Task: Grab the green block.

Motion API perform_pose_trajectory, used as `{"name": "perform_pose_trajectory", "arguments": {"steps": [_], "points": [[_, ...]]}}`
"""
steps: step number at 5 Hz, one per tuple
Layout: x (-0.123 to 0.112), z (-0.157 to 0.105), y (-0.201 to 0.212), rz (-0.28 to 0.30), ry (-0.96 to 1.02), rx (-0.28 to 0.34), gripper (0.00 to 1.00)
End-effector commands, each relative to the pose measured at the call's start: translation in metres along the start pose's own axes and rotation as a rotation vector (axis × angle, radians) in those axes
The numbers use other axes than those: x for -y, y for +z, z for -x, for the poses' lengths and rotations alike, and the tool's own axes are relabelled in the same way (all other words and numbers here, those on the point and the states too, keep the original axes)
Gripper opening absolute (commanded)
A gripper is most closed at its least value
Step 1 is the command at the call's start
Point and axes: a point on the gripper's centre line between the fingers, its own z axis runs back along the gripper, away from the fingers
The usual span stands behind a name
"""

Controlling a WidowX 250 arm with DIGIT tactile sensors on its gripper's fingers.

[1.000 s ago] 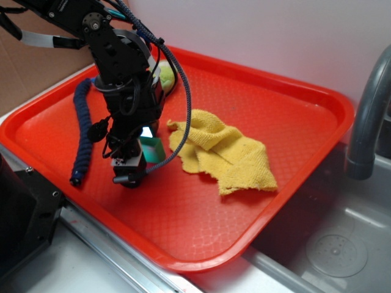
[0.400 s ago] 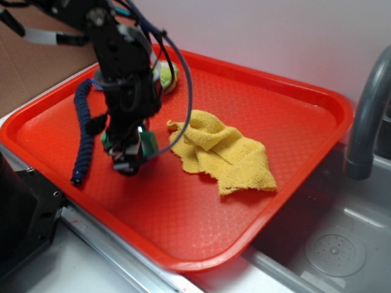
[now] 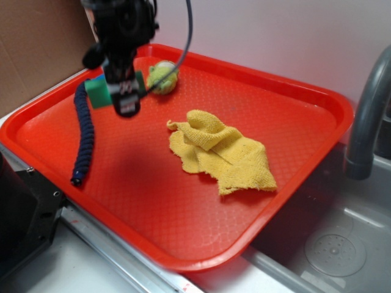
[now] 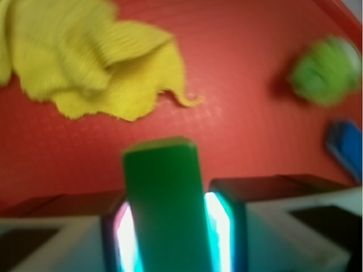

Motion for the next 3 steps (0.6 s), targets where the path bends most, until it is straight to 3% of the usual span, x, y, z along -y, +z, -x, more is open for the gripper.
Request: {"name": "perform_pose_trajectory", "arguments": {"steps": [1, 2, 3], "points": [[-0.0282, 0.0102, 0.049, 0.083, 0.346, 0.101, 0.0], [-0.0347, 0.0195, 0.0571, 0.066, 0.414, 0.141, 0.0], [-0.0357, 0.0148, 0.0516, 0.09, 0.384, 0.152, 0.0]]}}
